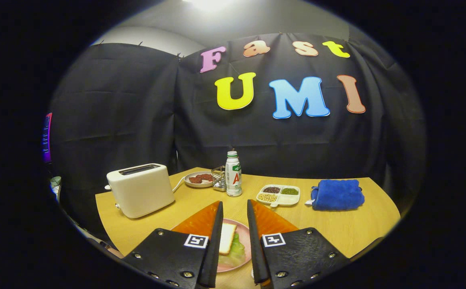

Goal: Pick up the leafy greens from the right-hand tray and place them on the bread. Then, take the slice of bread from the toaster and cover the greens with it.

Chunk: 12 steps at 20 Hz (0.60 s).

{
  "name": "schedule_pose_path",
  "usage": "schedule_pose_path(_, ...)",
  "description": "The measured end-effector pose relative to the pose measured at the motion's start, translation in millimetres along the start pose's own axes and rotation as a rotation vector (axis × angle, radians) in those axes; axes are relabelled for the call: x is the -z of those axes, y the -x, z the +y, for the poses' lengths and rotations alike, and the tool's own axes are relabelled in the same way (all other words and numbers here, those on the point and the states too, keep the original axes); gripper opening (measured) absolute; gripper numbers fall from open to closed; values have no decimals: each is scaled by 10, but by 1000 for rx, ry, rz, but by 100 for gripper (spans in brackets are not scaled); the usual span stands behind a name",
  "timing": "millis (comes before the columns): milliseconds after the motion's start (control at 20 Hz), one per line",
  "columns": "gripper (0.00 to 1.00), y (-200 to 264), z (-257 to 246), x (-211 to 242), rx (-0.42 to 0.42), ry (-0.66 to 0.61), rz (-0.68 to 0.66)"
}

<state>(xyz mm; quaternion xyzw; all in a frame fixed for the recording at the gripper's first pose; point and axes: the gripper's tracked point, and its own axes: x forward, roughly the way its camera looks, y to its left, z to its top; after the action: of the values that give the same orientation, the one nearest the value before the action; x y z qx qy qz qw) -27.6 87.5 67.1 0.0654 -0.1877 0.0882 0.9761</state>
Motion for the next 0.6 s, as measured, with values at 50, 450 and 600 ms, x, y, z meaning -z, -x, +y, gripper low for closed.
schedule_pose_path(50, 35, 42, -121, 6, 6, 9, 4)
schedule_pose_path(450, 35, 496, -1018, -51, 48, 28, -25)
schedule_pose_path(600, 34, 707, -1436, -81, 106, -2, -59)
